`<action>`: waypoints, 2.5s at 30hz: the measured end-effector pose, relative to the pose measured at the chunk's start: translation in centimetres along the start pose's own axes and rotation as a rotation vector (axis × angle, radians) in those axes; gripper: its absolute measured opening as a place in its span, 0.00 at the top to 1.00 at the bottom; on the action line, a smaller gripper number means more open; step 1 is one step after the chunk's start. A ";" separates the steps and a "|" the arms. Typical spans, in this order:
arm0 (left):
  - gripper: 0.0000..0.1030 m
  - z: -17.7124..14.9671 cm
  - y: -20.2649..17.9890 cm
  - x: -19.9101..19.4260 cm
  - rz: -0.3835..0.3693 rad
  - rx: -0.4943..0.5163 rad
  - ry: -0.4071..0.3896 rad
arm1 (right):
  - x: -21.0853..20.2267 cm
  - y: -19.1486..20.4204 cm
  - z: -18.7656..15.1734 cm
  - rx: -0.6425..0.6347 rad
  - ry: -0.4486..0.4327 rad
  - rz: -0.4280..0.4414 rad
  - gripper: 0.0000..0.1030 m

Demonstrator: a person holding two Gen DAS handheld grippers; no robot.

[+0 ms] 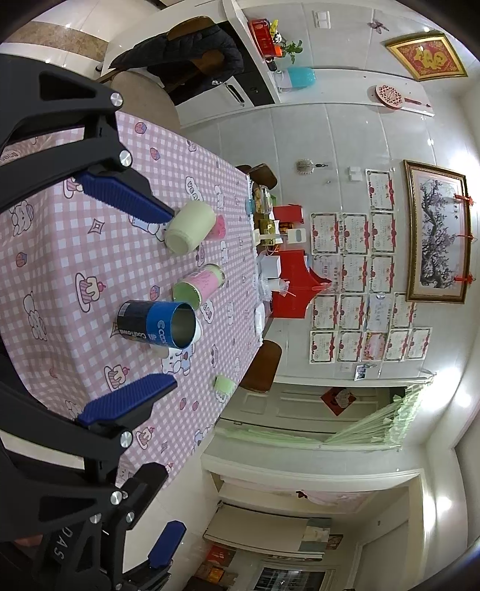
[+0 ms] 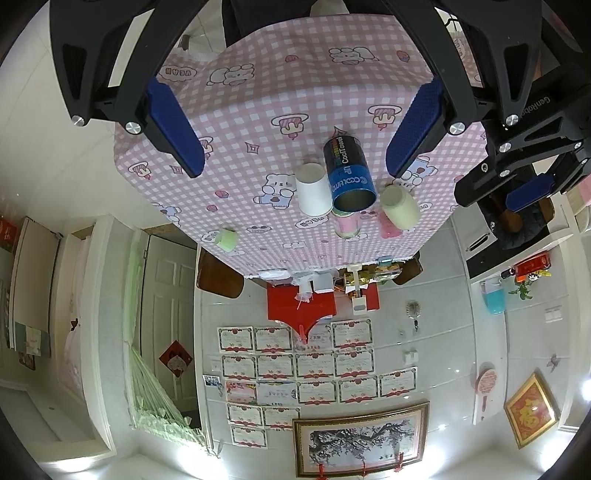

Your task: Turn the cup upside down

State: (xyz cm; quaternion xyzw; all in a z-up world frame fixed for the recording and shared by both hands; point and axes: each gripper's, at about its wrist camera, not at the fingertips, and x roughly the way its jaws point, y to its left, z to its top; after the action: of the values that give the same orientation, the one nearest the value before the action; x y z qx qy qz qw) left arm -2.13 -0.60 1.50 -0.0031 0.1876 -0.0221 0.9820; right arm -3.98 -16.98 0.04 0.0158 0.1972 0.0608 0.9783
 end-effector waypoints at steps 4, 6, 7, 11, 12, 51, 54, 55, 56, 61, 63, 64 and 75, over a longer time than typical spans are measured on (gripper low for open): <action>0.20 0.0 -0.1 0.2 0.001 0.006 0.008 | 0.1 -0.3 -0.1 0.005 0.007 0.001 0.08; 0.20 -0.1 -0.2 0.3 0.002 0.008 0.012 | 0.2 -0.3 -0.1 0.006 0.012 0.002 0.08; 0.20 -0.1 -0.2 0.4 0.002 0.008 0.013 | 0.2 -0.3 -0.1 0.007 0.014 0.001 0.08; 0.20 -0.2 -0.3 0.6 0.002 0.010 0.019 | 0.3 -0.6 -0.1 0.009 0.018 0.000 0.08; 0.20 -0.2 -0.3 0.6 0.003 0.010 0.021 | 0.4 -0.6 -0.1 0.010 0.021 0.003 0.08; 0.20 -0.1 -0.6 1.2 0.005 0.016 0.019 | 0.7 -0.9 0.0 0.016 0.024 0.010 0.08; 0.20 -0.2 -0.7 1.2 0.005 0.017 0.019 | 0.7 -0.9 0.0 0.015 0.024 0.008 0.08; 0.20 -0.2 -0.7 1.2 0.005 0.017 0.018 | 0.7 -1.0 0.0 0.016 0.024 0.009 0.08; 0.20 -0.2 -0.7 1.2 0.006 0.017 0.017 | 0.7 -0.9 0.0 0.016 0.024 0.009 0.08; 0.20 -0.2 -0.7 1.2 0.005 0.018 0.018 | 0.7 -1.0 0.0 0.017 0.025 0.009 0.08; 0.20 -0.2 -0.7 1.2 0.005 0.017 0.018 | 0.7 -0.9 0.0 0.018 0.024 0.009 0.08; 0.20 -0.2 -0.7 1.2 0.005 0.017 0.018 | 0.7 -1.0 0.0 0.016 0.024 0.008 0.08; 0.20 -0.2 -0.8 1.2 0.006 0.017 0.018 | 0.8 -1.1 0.0 0.016 0.024 0.007 0.08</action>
State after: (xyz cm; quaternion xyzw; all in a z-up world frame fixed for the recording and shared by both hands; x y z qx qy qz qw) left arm -1.09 -1.45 0.88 0.0062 0.1963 -0.0209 0.9803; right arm -3.19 -17.93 -0.35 0.0239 0.2095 0.0630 0.9755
